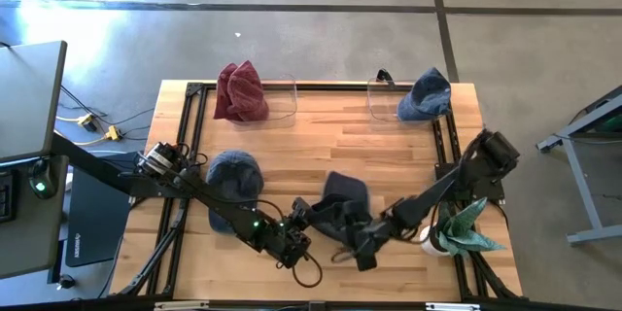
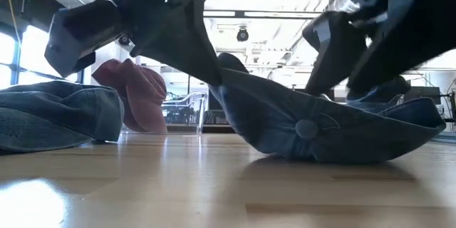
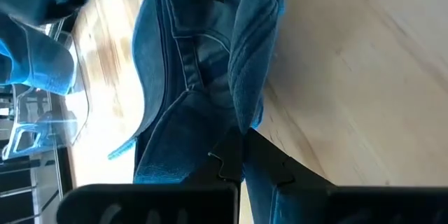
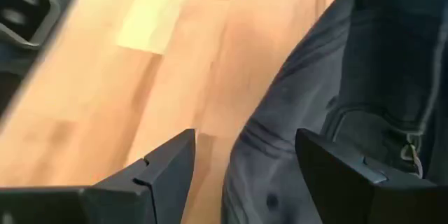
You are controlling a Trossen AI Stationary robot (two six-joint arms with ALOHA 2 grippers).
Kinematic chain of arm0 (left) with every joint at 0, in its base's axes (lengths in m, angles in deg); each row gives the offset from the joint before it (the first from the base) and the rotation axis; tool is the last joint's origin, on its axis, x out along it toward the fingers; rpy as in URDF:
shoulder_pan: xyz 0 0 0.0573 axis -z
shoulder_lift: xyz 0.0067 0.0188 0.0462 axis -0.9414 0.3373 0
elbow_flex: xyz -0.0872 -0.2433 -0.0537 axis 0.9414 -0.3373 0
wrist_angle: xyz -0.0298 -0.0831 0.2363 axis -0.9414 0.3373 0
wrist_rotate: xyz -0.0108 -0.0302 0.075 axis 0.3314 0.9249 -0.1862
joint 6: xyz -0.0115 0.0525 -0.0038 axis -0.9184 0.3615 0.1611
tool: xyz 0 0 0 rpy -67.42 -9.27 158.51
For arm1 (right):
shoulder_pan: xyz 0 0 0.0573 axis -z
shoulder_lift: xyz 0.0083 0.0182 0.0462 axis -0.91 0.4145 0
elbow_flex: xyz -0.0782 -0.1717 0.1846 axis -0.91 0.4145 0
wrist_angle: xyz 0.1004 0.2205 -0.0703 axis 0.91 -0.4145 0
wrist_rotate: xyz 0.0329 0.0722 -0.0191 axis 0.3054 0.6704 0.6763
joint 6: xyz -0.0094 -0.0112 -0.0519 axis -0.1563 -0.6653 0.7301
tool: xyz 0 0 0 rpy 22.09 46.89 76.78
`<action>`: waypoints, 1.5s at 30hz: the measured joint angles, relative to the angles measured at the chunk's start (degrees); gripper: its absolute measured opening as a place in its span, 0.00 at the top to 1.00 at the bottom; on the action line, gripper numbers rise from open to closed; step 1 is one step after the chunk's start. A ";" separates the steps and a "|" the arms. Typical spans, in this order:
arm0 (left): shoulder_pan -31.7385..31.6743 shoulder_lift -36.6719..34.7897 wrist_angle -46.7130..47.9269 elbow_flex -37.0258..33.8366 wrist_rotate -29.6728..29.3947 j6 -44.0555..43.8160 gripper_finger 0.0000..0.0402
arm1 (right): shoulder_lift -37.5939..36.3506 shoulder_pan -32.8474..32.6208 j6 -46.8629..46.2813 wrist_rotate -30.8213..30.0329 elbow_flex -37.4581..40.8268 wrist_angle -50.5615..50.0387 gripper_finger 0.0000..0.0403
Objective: Pick & Place hat
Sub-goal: Put the top blue cap into the right transparent bin
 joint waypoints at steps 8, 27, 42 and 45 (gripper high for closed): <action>-0.08 0.00 -1.15 0.00 0.17 -2.36 0.99 | 7.92 -3.10 -4.43 -13.63 -0.13 3.84 0.50; -3.20 -0.39 39.89 11.08 -6.04 -21.93 0.49 | 0.84 -0.69 -6.95 -11.66 -0.20 1.10 0.93; -0.21 -4.46 9.67 -14.21 -8.92 -38.67 0.49 | -40.46 20.15 -0.64 -23.74 -0.20 -18.93 0.97; -0.31 -3.80 0.73 -15.90 -8.88 -35.06 0.49 | -46.26 27.21 1.08 -23.86 -0.22 -21.30 0.96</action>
